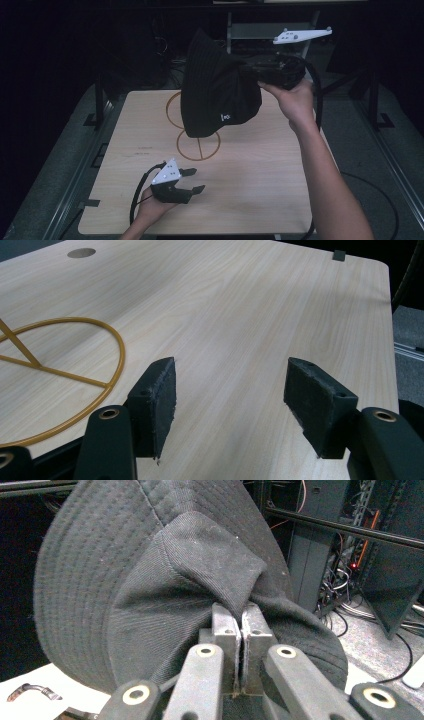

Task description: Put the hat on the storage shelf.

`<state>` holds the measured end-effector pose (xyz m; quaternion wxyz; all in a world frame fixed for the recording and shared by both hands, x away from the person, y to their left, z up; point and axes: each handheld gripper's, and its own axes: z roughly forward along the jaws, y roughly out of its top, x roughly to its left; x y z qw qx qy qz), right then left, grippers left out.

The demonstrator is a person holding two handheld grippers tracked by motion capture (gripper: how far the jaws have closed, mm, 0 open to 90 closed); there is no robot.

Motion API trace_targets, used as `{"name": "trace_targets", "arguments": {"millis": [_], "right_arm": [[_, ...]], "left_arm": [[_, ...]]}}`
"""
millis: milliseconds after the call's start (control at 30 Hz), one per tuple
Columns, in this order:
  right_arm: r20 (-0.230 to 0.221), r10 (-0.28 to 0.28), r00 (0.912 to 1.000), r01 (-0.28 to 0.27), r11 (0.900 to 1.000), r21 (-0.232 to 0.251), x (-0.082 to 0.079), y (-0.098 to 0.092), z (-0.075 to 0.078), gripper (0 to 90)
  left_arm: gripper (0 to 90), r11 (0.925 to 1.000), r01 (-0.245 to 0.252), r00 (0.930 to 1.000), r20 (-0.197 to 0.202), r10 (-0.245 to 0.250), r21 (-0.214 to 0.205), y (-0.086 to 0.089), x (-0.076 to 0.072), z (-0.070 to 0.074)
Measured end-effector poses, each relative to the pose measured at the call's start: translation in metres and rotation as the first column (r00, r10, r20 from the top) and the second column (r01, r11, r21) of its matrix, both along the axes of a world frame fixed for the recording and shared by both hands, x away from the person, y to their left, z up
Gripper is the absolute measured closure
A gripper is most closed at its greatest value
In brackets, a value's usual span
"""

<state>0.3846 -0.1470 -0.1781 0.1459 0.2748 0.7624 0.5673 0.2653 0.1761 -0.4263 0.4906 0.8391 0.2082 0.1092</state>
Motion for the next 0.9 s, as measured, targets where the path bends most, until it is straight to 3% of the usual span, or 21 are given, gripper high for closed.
{"name": "trace_targets", "arguments": {"millis": [433, 633, 900], "right_arm": [[0.008, 0.023, 0.9997, -0.022, 0.9956, -0.091, 0.015, 0.038, 0.011, 87.9], [0.004, 0.047, 0.9989, -0.046, 0.9908, -0.127, 0.026, 0.061, 0.010, 87.9], [-0.009, 0.060, 0.9981, -0.061, 0.9863, -0.153, 0.044, 0.081, 0.007, 87.8]], "left_arm": [[37.2, 0.9999, 0.011, 0.9999, 0.003, -0.011, 0.004, -0.002, -0.001, 0.000], [37.3, 0.9994, 0.031, 0.9994, 0.015, -0.031, 0.018, -0.008, -0.002, -0.001], [37.2, 0.9993, 0.036, 0.9994, 0.002, -0.036, 0.008, -0.008, -0.002, 0.000]]}}
